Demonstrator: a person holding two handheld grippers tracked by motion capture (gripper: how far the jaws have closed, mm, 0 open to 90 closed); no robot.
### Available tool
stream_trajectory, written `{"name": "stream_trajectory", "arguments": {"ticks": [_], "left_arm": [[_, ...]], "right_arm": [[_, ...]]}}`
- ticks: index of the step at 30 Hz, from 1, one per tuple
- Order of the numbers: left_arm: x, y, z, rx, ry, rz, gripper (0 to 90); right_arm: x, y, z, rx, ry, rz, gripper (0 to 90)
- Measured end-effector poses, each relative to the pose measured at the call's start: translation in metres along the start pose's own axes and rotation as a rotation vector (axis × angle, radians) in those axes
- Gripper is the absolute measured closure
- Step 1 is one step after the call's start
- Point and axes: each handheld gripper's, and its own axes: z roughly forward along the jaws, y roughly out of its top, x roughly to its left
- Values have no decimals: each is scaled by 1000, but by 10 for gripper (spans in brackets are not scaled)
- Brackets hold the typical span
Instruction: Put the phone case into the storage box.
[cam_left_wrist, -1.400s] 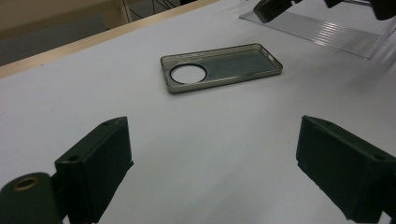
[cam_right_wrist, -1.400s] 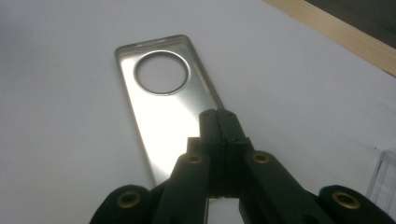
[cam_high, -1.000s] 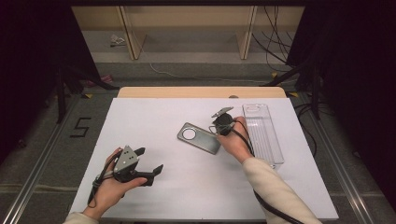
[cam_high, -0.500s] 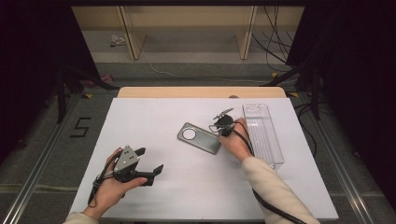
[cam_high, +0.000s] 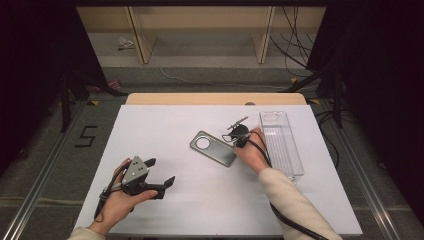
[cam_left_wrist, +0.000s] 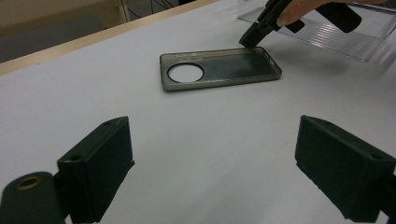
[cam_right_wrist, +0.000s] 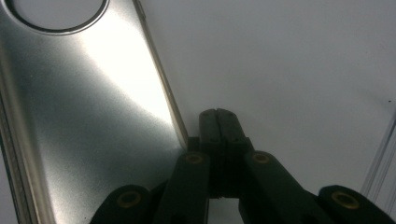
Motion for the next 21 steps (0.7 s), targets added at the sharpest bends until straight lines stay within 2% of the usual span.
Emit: {"name": "stream_trajectory", "arguments": {"ticks": [6,13,14,21], "left_arm": [[0,0,0,5,2,3,110],[0,0,0,3,5,4,110],[0,0,0,5,4,4,110],[0,0,0,5,5,5,110]], "right_arm": [[15,-6,-9,33,38,-31,900],[29,-9,-15,48,72,-69,900],[34,-11,-17,55,86,-81,900],[48,-14,-22,61,117,-106,900]]}}
